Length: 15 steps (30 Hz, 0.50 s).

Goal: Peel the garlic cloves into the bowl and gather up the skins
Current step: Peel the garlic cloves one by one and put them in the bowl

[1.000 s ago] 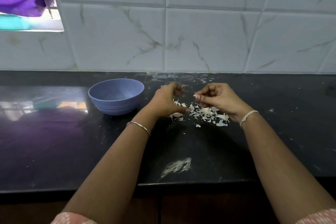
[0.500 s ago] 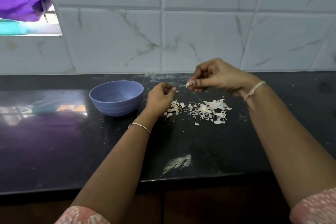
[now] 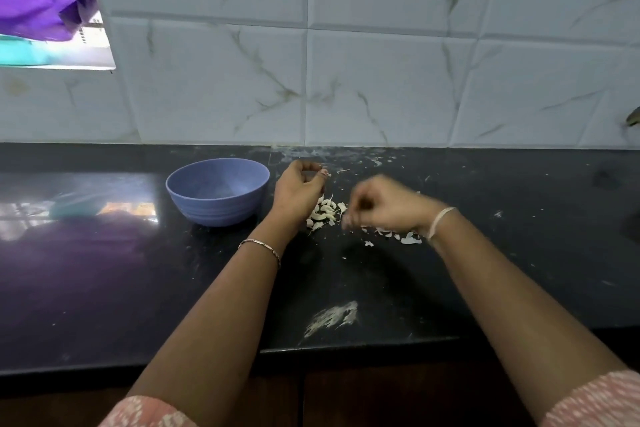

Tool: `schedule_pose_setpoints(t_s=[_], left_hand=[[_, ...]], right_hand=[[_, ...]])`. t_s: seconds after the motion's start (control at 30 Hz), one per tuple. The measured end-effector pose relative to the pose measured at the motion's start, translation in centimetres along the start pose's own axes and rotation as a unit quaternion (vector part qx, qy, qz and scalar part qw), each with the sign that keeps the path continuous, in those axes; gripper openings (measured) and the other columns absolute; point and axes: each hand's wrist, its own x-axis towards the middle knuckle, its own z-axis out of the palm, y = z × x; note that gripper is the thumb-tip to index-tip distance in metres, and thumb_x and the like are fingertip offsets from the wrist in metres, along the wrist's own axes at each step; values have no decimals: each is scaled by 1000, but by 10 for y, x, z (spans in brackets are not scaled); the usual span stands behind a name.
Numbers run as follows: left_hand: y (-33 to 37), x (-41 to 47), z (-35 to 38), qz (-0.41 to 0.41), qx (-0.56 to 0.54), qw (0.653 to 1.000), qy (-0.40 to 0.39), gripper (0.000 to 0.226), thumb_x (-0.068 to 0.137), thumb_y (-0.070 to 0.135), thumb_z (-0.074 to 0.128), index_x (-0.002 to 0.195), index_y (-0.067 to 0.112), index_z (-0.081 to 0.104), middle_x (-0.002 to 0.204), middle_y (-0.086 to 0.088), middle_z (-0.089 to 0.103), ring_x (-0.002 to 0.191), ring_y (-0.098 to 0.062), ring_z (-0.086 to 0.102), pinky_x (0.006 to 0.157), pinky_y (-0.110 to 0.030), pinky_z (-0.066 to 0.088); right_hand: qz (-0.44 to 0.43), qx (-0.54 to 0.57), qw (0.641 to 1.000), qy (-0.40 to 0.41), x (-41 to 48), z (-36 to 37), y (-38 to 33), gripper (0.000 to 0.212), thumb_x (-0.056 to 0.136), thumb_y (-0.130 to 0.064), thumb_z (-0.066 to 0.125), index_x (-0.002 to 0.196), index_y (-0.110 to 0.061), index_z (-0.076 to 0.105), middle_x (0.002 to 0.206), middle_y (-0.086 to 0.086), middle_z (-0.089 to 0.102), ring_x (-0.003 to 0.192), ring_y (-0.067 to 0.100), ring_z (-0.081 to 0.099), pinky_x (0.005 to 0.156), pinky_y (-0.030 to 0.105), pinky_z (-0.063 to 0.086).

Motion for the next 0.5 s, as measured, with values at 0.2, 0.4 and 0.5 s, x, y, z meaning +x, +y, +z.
schedule_pose_setpoints(t_s=[0.2, 0.4, 0.5], left_hand=[[-1, -3, 1, -2, 7, 1000, -18, 13, 90, 19, 65, 103, 16, 62, 85, -2, 66, 69, -12, 57, 65, -25, 44], [2, -9, 5, 55, 62, 995, -58, 34, 79, -10, 53, 90, 20, 65, 88, 11, 65, 83, -9, 59, 72, -16, 48], [5, -11, 7, 90, 127, 986, -57, 31, 80, -5, 55, 72, 23, 66, 80, 2, 70, 73, -11, 60, 63, -11, 44]], right_hand=[[7, -14, 1000, 21, 8, 1, 4, 7, 86, -12, 73, 87, -5, 71, 85, 7, 75, 76, 7, 67, 73, 22, 54], [38, 87, 982, 165, 12, 8, 20, 10, 90, -22, 70, 88, -12, 72, 78, -1, 69, 70, 4, 59, 66, 12, 48], [76, 159, 961, 211, 13, 2, 28, 17, 92, -23, 66, 89, -7, 71, 67, -11, 64, 60, -4, 55, 54, 5, 40]])
